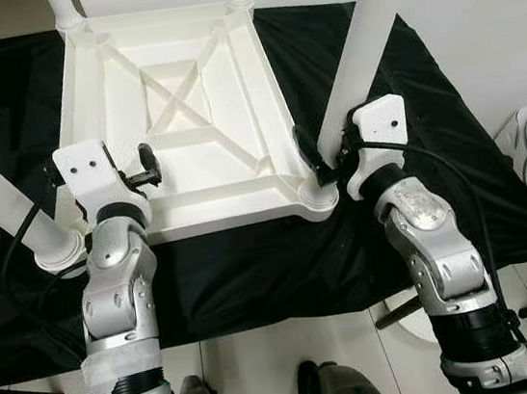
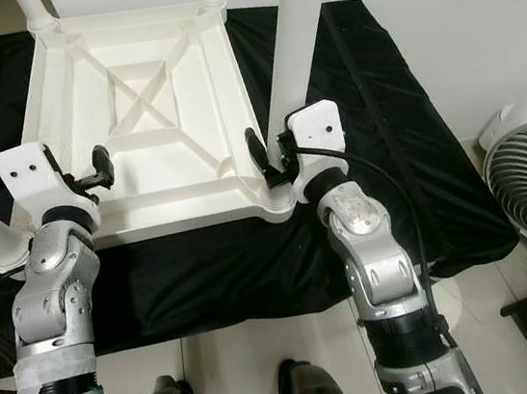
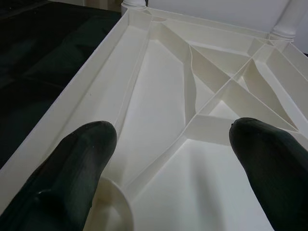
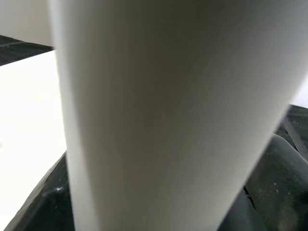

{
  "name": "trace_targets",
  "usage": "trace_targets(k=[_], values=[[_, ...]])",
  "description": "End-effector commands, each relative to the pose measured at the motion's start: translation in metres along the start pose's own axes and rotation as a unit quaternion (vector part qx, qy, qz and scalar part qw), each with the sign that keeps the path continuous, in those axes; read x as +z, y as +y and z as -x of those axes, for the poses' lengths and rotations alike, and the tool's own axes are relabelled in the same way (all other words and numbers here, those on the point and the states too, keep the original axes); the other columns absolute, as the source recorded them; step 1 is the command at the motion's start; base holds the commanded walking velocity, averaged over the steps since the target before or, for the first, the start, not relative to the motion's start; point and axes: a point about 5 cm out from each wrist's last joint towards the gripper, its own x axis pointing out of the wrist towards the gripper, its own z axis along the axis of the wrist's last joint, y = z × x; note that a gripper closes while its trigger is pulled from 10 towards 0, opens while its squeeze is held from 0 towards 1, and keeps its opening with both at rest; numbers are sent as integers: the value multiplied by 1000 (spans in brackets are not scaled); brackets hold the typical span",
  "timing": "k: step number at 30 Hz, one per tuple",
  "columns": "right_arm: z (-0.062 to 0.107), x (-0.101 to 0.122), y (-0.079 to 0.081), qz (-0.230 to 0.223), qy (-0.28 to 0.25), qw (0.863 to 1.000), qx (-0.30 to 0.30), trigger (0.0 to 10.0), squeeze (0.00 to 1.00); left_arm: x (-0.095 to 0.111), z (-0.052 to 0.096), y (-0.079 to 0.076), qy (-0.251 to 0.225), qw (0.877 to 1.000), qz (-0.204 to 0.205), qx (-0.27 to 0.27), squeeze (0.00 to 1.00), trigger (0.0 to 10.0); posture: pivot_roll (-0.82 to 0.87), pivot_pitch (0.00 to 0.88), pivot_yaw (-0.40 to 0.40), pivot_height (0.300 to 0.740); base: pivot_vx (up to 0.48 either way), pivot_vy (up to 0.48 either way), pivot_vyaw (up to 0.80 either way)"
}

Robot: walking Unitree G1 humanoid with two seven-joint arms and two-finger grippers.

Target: Building children table

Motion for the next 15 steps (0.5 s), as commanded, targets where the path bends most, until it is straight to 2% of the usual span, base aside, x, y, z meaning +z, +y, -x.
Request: trace_targets(k=[1, 2, 7, 9, 11, 13, 15], values=[[-2, 7, -4, 11, -12, 1000, -17, 10000, 0, -1, 3, 8, 2, 998, -4, 65, 0, 10000, 2, 129, -14, 740, 0, 0, 0], [-3, 7, 0, 6, -11, 1000, -8, 10000, 0, 2, 4, 13, -4, 996, -14, 88, 0, 10000, 5, 123, -16, 740, 0, 0, 0], [-3, 7, 6, 3, -12, 1000, 11, 10000, 0, 5, 6, 26, -16, 989, -41, 138, 0, 10000, 9, 118, -20, 740, 0, 0, 0], [-3, 7, 8, 2, -14, 1000, 19, 10000, 0, 6, 8, 31, -16, 986, -42, 160, 0, 10000, 9, 118, -20, 740, 0, 0, 0], [-4, 7, 10, 4, -19, 999, 35, 10000, 0, 7, 10, 41, -22, 980, -45, 194, 0, 10000, 11, 116, -25, 740, 0, 0, 0], [-5, 9, 14, -1, -29, 998, 59, 10000, 0, 11, 16, 55, -33, 966, -48, 251, 0, 10000, 13, 118, -31, 740, 0, 0, 0], [-6, 10, 15, -4, -36, 997, 71, 10000, 0, 13, 20, 62, -38, 958, -55, 280, 0, 10000, 14, 122, -36, 740, 0, 0, 0]])
